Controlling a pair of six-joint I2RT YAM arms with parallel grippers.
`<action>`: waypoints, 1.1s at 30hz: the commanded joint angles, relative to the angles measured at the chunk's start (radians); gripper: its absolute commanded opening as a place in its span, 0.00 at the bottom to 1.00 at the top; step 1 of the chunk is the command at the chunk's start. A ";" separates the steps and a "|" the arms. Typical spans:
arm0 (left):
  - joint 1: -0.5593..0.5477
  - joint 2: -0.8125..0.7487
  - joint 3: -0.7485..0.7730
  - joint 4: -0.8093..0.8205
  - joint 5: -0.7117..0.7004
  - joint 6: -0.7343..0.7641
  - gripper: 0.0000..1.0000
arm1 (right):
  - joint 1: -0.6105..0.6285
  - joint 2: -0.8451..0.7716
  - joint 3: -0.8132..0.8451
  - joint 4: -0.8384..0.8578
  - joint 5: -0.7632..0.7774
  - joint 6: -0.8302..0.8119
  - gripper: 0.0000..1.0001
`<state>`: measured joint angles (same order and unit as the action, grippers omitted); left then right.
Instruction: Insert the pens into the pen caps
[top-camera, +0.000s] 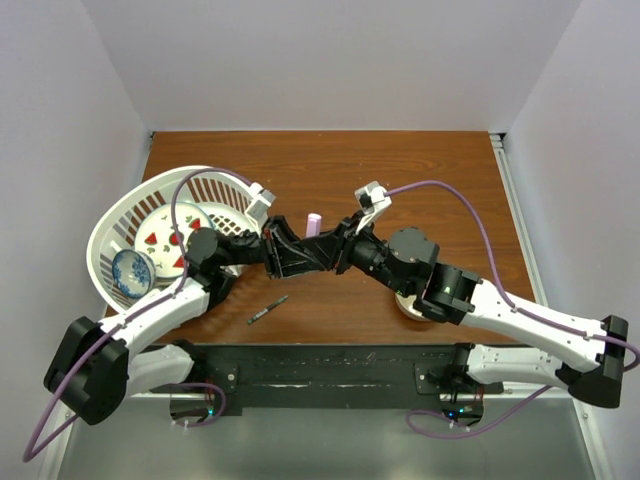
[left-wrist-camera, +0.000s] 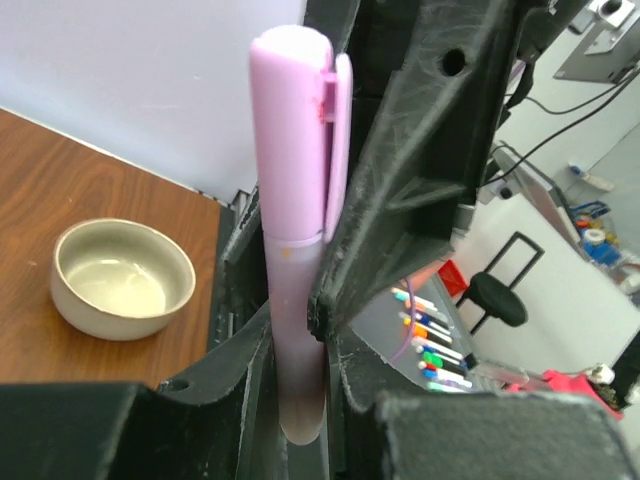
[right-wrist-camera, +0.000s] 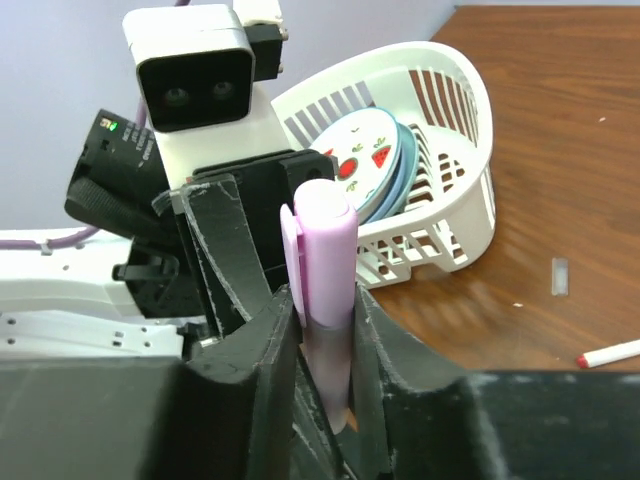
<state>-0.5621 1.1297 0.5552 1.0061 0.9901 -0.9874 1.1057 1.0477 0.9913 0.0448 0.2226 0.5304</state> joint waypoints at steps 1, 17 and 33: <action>-0.009 -0.027 -0.003 0.083 0.041 -0.005 0.01 | -0.015 0.015 0.012 0.035 0.024 -0.021 0.02; -0.007 -0.214 0.133 -0.928 -0.389 0.631 1.00 | -0.377 -0.035 -0.094 -0.304 0.031 0.068 0.00; -0.007 -0.285 0.215 -1.323 -0.653 0.800 0.98 | -0.489 0.511 -0.010 -0.287 0.063 0.295 0.14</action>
<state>-0.5697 0.8482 0.7120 -0.2279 0.3733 -0.2440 0.6212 1.4891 0.9070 -0.2653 0.2707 0.7563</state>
